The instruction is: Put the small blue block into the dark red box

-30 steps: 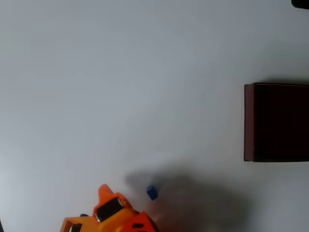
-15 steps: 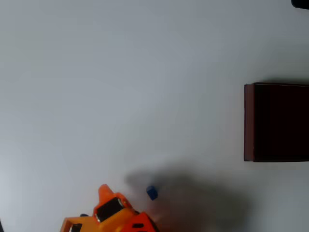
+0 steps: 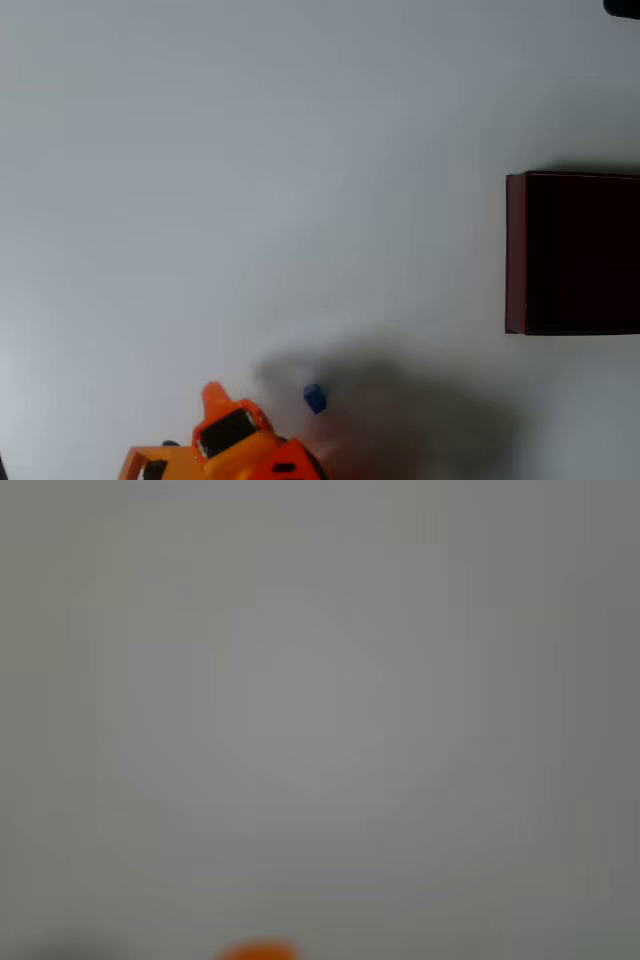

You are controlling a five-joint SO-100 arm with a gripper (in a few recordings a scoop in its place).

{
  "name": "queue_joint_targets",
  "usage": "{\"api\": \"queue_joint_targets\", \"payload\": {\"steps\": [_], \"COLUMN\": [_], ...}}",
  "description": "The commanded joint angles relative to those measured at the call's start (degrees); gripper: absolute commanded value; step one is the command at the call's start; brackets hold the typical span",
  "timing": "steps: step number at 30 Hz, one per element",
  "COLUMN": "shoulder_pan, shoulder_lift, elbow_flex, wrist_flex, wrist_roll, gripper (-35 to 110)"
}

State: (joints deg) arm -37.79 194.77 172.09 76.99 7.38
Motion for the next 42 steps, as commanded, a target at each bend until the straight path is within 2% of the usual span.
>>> {"api": "queue_joint_targets", "payload": {"steps": [1, 6, 14, 19, 22, 25, 32, 42], "shoulder_pan": [-2.02, -6.94, -25.31, -40.96, -51.06, -59.06, -61.88, -61.35], "shoulder_lift": [0.53, 0.53, 0.18, -5.01, -20.21, -38.85, -69.61, -75.06], "elbow_flex": [0.18, -7.65, -13.8, -12.92, -16.08, -27.69, -59.5, -64.6], "wrist_flex": [0.88, 2.99, 8.35, 13.18, 12.22, 14.33, 28.21, 28.3], "wrist_roll": [5.98, 14.24, 40.34, 65.92, 83.76, 98.26, 112.32, 138.87], "gripper": [0, 0, 0, 0, 0, 0, 0, 0]}}
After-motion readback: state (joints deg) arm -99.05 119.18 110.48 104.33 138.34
